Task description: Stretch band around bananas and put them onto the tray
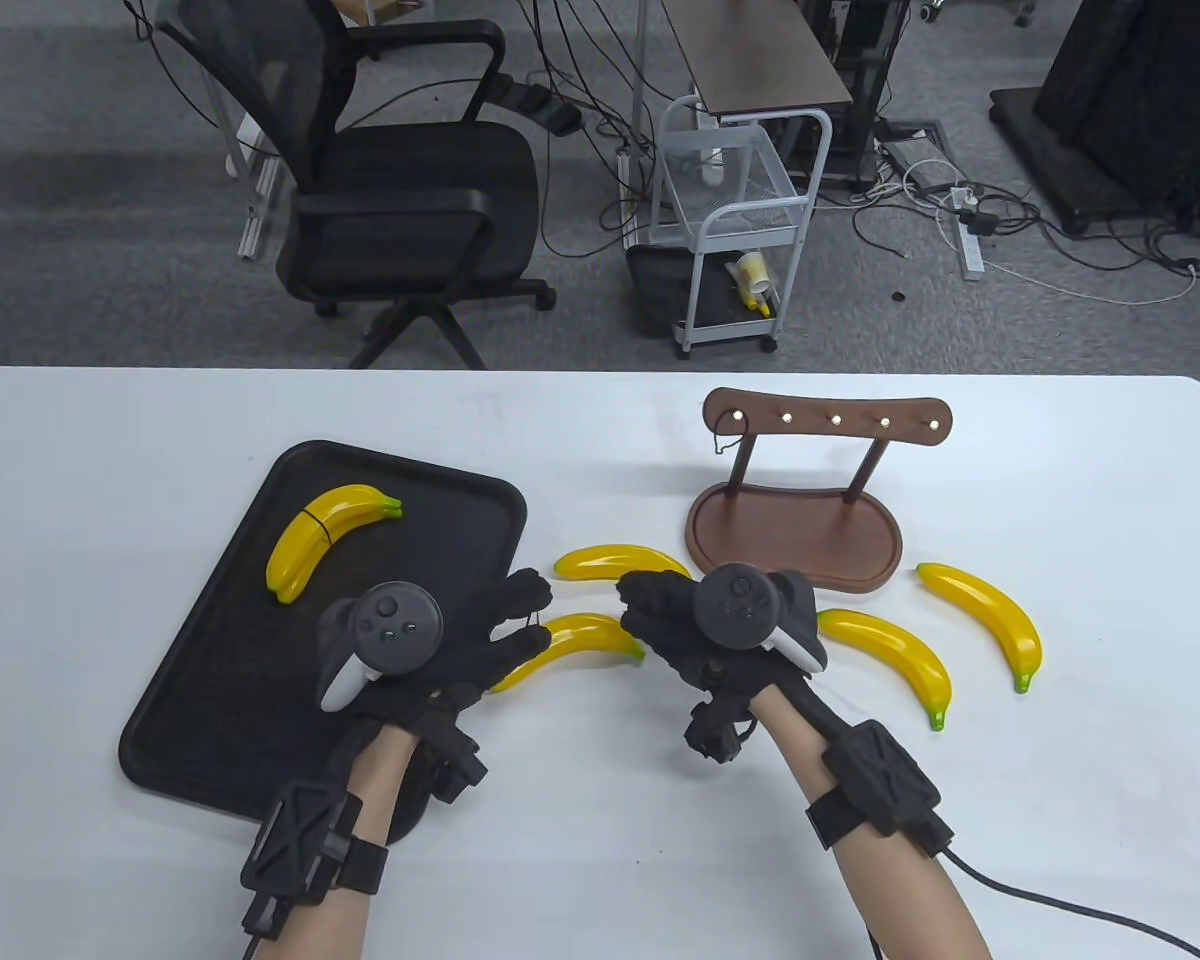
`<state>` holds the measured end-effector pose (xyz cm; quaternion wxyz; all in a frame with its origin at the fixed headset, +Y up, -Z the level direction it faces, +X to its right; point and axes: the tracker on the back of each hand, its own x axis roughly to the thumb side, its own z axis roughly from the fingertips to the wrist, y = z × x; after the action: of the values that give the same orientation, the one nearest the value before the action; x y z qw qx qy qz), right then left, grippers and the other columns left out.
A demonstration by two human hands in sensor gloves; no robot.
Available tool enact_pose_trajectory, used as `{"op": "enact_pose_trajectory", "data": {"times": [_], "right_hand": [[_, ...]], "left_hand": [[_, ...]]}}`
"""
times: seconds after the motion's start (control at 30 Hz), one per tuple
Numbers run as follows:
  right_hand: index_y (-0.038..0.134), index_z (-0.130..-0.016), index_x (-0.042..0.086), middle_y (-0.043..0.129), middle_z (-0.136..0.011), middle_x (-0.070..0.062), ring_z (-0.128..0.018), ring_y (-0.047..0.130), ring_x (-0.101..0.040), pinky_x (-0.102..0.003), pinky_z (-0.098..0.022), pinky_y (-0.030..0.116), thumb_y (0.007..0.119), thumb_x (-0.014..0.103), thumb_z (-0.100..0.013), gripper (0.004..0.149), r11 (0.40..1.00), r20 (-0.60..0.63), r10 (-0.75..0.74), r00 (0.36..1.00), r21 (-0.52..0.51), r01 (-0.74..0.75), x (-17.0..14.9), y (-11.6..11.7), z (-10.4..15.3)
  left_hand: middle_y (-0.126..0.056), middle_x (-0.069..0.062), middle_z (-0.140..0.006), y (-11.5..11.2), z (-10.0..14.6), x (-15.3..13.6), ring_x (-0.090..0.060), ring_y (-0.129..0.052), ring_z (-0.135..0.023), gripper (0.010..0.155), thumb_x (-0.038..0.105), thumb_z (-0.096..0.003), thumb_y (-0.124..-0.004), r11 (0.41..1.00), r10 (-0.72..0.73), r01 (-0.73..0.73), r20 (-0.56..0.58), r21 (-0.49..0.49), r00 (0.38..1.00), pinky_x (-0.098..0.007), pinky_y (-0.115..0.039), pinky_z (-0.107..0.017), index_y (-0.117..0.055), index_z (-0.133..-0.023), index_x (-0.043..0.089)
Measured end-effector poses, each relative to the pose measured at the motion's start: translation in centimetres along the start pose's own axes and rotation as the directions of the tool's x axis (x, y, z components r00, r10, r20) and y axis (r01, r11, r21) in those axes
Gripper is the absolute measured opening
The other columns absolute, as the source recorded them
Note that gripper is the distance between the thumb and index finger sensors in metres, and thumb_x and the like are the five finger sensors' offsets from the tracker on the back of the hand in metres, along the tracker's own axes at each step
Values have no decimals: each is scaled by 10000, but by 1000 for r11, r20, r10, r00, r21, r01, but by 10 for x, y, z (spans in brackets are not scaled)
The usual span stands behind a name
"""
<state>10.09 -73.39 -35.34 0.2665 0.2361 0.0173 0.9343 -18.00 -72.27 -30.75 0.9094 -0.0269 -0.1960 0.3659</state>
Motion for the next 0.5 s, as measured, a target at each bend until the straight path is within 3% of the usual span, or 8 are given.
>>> {"op": "enact_pose_trajectory", "data": {"times": [0.2,0.5], "right_hand": [[635,-1045,139,767,-998,-122,-848,842,-371,-520,-583,753,748,399,-547,574,995,22,94,995,21,-95,4,15,-14],[575,-1074,157,713,-1045,-104,-899,804,-360,-507,-624,740,800,433,-501,674,976,80,200,976,66,-206,15,46,-37]], "left_hand": [[-744,28,-1122,3,1,-6,-251,-813,-1025,690,578,-486,-737,996,-89,90,-23,1,996,-457,-643,-807,-590,-1083,266],[-726,47,-1132,1,3,-23,-238,-796,-1041,694,558,-478,-769,996,-90,90,-65,1,994,-445,-632,-818,-572,-1084,283]]}}
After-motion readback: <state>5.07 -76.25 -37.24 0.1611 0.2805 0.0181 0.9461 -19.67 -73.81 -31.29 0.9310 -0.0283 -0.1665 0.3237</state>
